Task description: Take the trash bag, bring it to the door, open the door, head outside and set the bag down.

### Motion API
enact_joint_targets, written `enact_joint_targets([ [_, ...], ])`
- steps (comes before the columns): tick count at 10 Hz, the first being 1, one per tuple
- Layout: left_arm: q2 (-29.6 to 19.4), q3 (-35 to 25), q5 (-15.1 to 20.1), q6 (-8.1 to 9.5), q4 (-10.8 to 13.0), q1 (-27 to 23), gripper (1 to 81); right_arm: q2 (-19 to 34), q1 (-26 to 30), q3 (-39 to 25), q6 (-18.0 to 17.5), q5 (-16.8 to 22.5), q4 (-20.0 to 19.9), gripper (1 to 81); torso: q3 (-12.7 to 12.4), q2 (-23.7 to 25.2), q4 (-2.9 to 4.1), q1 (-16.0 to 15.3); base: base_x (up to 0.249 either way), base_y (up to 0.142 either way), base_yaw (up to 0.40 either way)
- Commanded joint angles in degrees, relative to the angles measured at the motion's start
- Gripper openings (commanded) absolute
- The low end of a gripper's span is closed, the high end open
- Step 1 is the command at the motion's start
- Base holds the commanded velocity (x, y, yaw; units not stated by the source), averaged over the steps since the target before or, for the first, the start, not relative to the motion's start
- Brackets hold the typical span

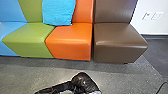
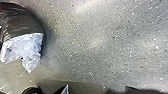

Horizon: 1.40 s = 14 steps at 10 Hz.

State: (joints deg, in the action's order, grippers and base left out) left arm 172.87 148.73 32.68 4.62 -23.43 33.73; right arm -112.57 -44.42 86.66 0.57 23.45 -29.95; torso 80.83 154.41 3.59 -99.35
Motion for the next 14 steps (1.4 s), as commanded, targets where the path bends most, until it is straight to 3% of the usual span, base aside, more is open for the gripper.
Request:
enact_joint_targets([
  [1, -0.1, 2.1, -0.1, 0.91, 1.6, -3.7, 81.1, 3.3, 4.0, -0.7, 0.0, 4.3, -1.5, 81.1, 0.0, 0.0, 0.00, 0.0, 0.000, 0.000, 0.000],
  [5, 1.9, 3.8, -5.7, 0.92, 2.1, 1.9, 81.1, 3.7, 3.9, -1.2, 0.0, 4.3, -1.5, 81.1, 0.0, 0.0, 0.00, 0.0, 0.000, 0.000, 0.000],
  [7, 1.9, 3.9, -6.6, 0.92, 2.3, 2.7, 81.1, 4.4, 4.3, -1.8, 0.0, 4.3, -1.5, 81.1, 0.0, 0.0, 0.00, 0.0, 0.000, 0.000, 0.000],
  [8, 1.8, 3.9, -6.6, 0.92, 2.4, 2.8, 81.1, 4.8, 4.3, -2.3, 0.0, 4.3, -1.5, 81.1, 3.4, 0.0, 0.00, 0.0, 0.000, 0.000, 0.000],
  [9, 1.9, 3.9, -6.6, 0.92, 2.4, 2.8, 81.1, 4.8, 4.0, -2.3, 0.0, 4.3, -1.5, 81.1, 4.9, 0.0, 0.00, 0.0, 0.000, 0.000, 0.000],
  [10, 2.0, 3.9, -6.6, 0.92, 2.4, 2.8, 81.1, 4.7, 3.9, -2.0, 0.0, 4.3, -1.5, 81.1, 0.5, 0.0, 0.00, 0.0, 0.000, 0.000, 0.000],
  [14, 1.8, 3.9, -6.6, 1.00, 2.3, 2.8, 81.1, 4.7, 3.8, -1.9, 0.0, 4.3, -1.5, 81.1, 1.2, 0.0, 0.00, 0.0, 0.000, 0.000, 0.000],
])
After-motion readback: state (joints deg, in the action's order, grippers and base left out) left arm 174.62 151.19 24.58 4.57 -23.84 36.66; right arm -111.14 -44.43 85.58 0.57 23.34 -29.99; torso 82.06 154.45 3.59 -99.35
